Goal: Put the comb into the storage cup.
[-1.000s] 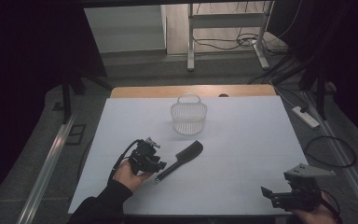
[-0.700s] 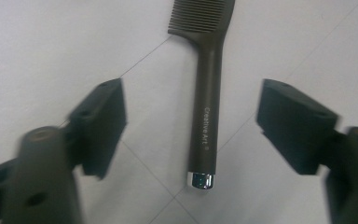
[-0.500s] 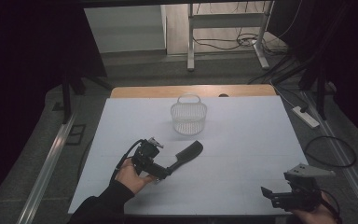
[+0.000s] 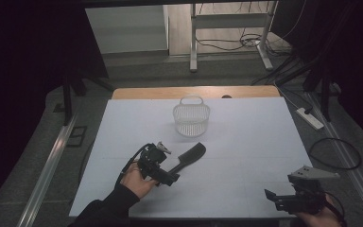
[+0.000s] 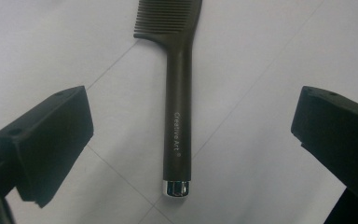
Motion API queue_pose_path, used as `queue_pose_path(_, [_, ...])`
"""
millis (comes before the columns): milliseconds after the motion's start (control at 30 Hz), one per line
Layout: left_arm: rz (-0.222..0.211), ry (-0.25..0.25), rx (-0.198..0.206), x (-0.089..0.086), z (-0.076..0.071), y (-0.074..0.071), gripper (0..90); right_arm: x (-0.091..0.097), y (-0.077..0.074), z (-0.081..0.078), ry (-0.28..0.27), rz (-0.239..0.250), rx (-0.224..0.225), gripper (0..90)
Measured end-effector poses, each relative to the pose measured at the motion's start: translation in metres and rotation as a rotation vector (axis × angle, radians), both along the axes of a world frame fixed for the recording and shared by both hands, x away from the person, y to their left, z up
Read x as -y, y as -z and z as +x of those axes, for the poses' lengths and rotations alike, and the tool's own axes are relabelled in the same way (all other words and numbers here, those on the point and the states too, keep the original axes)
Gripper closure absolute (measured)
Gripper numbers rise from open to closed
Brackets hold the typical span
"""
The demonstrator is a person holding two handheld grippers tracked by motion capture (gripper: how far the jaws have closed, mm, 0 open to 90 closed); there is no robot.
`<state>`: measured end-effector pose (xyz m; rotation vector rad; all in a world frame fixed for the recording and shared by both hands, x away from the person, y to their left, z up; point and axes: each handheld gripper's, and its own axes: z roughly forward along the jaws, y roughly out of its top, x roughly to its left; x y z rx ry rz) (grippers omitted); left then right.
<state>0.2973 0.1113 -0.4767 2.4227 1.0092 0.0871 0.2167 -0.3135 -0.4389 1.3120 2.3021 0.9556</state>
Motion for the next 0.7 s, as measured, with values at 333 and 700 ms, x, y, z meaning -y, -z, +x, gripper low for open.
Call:
queue_pose_path(333, [0.043, 0.008, -0.005, 0.011, 0.002, 0.01, 0.0, 0.0, 0.0, 0.0, 0.0, -0.003, -0.003, 3.4])
queue_pose_path(700, [0.09, 0.014, -0.027, 0.019, 0.007, 0.026, 0.0, 0.0, 0.0, 0.0, -0.002, -0.004, -0.005, 3.4])
